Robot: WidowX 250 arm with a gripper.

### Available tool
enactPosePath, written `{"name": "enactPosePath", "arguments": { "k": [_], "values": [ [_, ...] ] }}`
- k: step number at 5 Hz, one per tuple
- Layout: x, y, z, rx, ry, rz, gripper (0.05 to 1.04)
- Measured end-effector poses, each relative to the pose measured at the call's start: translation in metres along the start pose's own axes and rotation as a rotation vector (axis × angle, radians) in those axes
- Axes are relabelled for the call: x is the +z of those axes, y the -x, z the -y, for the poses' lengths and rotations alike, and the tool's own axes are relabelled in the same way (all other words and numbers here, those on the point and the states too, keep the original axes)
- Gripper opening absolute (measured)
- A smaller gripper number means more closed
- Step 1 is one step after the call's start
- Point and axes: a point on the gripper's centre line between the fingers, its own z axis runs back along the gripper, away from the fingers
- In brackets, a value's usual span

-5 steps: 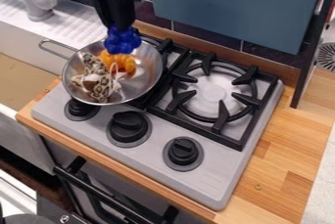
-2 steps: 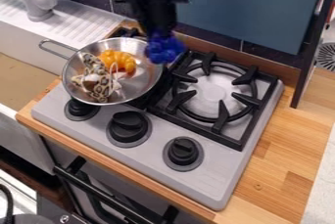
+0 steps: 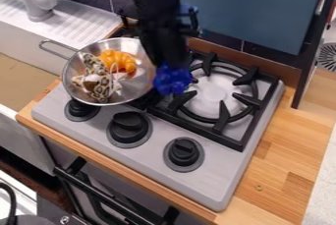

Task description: Put the blue object to the bottom side of the right burner

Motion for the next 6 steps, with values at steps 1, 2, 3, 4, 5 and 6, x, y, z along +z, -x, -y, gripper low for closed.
{"name": "enactPosePath", "arguments": {
  "k": [1,2,3,4,5,6],
  "values": [
    [-0.023,0.015,0.004,-0.022,-0.022,-0.019,0.266],
    [-0.032,0.024,0.006,-0.051,-0.054,-0.002,0.266],
    [-0.033,0.024,0.009,-0.060,-0.068,-0.005,0.266],
    [-0.035,0.026,0.009,-0.062,-0.093,-0.028,0.314],
    [-0.039,0.025,0.007,-0.035,-0.146,-0.044,0.588],
    [-0.039,0.026,0.006,-0.028,-0.158,-0.049,0.889]
  ]
}}
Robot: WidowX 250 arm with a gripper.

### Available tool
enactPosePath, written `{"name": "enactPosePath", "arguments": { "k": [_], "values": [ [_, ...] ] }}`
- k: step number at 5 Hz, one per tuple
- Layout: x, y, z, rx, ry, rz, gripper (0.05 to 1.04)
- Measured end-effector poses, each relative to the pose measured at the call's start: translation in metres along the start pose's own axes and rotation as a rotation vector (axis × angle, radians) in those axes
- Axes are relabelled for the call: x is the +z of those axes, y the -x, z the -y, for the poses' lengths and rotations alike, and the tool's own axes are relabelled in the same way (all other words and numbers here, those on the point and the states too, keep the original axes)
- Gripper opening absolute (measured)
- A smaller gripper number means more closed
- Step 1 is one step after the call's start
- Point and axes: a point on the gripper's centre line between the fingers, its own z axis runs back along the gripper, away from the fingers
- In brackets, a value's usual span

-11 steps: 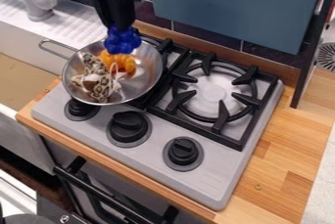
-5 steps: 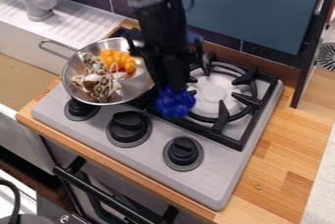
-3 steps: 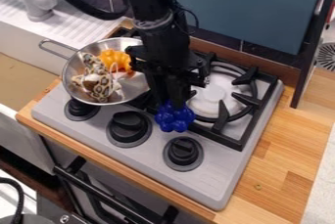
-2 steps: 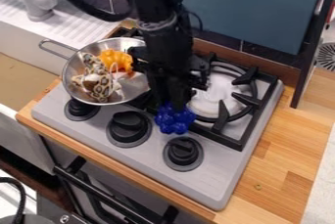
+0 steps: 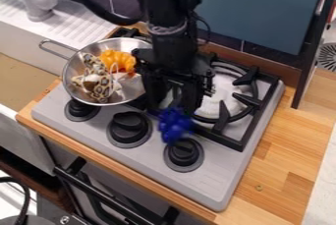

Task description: Put the blue object to the bottom side of the right burner

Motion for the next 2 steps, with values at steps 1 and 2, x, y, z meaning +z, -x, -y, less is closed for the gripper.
{"name": "enactPosePath", "arguments": {
  "k": [1,2],
  "values": [
    [0.0020,-0.0002,-0.0020,0.007,0.001,-0.007,0.998],
    [0.0062,-0.0023,-0.0063,0.022,0.015,-0.010,0.997]
  ]
}}
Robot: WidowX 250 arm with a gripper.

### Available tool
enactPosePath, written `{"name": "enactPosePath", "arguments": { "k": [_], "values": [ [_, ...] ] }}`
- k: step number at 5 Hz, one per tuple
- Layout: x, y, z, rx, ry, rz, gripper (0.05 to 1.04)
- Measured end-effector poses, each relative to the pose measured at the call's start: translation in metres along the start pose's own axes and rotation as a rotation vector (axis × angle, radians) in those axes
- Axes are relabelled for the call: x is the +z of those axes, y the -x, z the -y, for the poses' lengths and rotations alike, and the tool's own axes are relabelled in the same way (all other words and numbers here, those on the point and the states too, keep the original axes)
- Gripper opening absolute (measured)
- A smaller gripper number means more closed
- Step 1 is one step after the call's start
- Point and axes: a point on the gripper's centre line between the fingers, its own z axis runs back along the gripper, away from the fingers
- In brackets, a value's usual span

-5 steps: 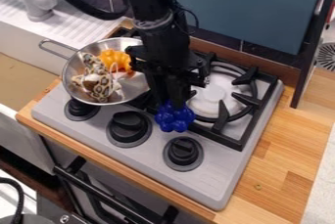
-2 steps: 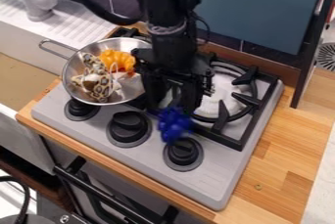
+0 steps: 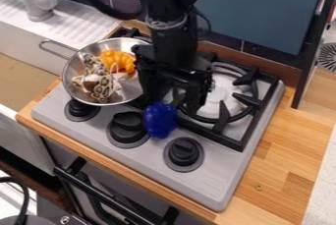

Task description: Put the blue object to the bottom side of the right burner

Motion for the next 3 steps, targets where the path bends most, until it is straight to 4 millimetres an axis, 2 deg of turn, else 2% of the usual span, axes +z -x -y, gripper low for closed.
{"name": "enactPosePath", "arguments": {
  "k": [2,3],
  "values": [
    [0.035,-0.013,-0.005,0.054,0.081,-0.004,0.997],
    [0.047,-0.021,-0.008,0.069,0.096,0.019,0.997]
  ]
}}
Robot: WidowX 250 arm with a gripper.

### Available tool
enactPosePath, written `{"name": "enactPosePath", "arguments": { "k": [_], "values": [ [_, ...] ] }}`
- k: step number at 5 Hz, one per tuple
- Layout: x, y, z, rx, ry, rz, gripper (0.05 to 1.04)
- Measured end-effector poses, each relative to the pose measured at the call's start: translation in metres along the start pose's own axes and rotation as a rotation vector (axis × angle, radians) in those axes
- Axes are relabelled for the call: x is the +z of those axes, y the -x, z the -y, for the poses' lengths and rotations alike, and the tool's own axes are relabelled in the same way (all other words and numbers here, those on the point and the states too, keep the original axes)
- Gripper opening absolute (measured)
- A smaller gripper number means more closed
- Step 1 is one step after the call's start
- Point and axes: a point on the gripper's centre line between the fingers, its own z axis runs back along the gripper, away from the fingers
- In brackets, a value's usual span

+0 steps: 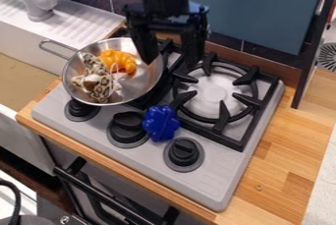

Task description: Put the blue object to the bottom side of the right burner

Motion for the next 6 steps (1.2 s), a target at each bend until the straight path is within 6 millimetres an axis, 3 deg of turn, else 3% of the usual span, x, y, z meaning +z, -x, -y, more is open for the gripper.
{"name": "enactPosePath", "arguments": {
  "k": [3,6],
  "values": [
    [0.016,-0.032,-0.027,0.105,0.033,0.127,0.997],
    [0.032,-0.042,-0.040,0.108,0.027,0.102,0.997]
  ]
}}
